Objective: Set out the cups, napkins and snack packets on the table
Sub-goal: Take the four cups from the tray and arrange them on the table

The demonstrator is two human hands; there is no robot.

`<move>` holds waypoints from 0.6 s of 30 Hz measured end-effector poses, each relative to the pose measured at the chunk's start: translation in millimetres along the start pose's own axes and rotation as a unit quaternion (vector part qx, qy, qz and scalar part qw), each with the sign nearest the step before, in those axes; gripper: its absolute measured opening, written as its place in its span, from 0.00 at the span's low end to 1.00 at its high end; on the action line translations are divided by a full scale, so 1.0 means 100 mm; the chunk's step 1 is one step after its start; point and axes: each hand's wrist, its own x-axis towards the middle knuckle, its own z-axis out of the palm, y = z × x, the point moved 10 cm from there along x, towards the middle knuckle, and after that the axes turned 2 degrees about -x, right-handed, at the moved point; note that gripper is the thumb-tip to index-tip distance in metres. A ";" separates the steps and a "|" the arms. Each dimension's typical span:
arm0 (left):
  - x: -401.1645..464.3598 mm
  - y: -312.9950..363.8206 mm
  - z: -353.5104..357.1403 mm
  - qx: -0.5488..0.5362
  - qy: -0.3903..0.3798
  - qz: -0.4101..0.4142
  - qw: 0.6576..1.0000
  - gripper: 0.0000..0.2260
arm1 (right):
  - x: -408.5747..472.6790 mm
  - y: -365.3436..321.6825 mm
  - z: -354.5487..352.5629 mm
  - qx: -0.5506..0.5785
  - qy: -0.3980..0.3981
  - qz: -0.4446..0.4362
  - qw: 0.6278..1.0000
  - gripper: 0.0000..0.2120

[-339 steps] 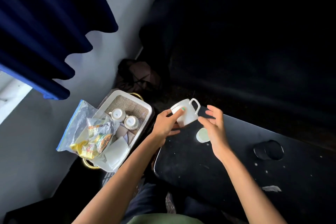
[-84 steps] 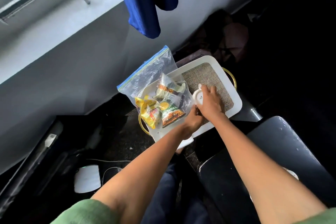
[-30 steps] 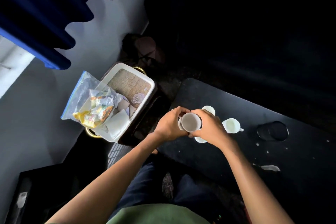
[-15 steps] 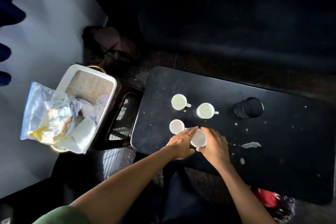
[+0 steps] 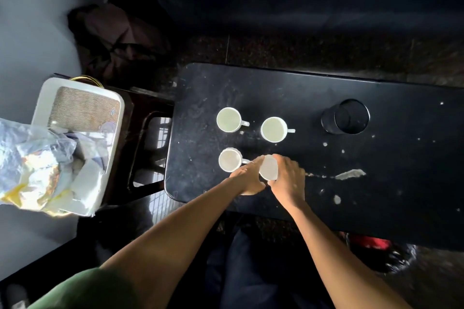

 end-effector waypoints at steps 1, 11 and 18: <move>0.01 -0.02 0.02 -0.003 0.000 0.002 1.000 0.36 | 0.00 0.01 0.02 0.003 -0.004 0.004 1.000 0.33; -0.22 -0.12 -0.43 -0.066 0.195 0.038 0.978 0.20 | -0.15 -0.32 -0.37 0.005 0.120 -0.039 0.992 0.25; -0.28 -0.55 -0.91 0.073 0.273 -0.023 0.959 0.32 | 0.09 -1.02 -0.34 -0.066 0.066 -0.169 0.981 0.30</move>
